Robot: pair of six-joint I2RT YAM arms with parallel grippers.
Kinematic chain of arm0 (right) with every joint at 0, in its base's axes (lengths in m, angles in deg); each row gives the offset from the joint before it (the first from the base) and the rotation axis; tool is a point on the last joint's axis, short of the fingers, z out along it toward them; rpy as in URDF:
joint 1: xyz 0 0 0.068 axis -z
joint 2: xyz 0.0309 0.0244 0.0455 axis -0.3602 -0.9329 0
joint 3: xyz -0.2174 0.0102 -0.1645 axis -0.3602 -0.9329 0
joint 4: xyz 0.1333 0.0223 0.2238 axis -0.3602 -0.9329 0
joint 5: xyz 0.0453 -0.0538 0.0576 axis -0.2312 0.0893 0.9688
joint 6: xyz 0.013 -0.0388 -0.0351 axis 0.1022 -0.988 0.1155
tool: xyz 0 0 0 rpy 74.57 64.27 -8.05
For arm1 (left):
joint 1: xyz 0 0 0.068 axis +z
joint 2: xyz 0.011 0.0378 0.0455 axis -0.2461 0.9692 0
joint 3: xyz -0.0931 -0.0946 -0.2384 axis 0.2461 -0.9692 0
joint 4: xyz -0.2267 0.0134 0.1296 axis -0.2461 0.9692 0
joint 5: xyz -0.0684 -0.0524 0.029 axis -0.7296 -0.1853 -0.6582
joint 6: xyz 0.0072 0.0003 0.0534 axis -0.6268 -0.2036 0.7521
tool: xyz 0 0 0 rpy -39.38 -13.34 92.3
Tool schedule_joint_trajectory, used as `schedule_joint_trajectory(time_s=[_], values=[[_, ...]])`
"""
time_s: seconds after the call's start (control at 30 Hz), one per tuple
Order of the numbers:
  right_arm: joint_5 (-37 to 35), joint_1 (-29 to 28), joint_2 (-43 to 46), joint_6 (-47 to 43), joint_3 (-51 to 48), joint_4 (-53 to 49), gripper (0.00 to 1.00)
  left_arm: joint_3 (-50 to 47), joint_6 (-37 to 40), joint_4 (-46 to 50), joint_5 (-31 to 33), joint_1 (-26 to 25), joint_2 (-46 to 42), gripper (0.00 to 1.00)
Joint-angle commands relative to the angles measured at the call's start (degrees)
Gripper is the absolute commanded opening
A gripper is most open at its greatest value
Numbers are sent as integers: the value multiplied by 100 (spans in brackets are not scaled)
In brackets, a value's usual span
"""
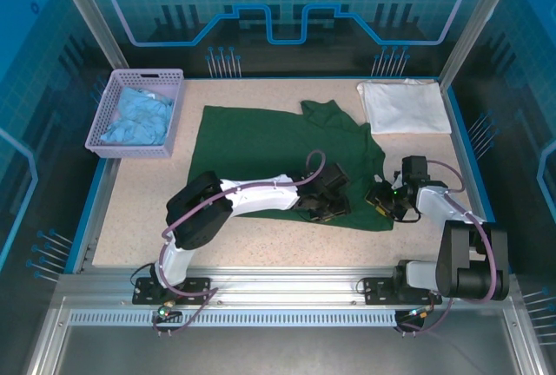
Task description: Fold and stack the t-shirts
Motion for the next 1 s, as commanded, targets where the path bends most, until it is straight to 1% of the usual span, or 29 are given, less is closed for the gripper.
schedule_joint_trajectory(time_s=[0.0, 0.33, 0.5, 0.7, 0.83, 0.97], values=[[59, -50, -31, -100, -48, -1, 40, -51, -240, 13, 184, -14, 62, 49], [15, -95, -56, -100, -35, -6, 40, 111, -295, 82, 324, -16, 221, 48], [-9, -101, -32, -91, -44, -10, 40, 180, -289, 104, 405, 8, 276, 44], [-19, -110, -18, -91, -41, -11, 39, 285, -248, 122, 461, 47, 336, 31], [-29, -120, -19, -91, -41, -19, 39, 314, -210, 164, 517, 103, 348, 15], [-57, -126, -7, -85, -41, -27, 39, 339, -133, 183, 563, 178, 330, 2]])
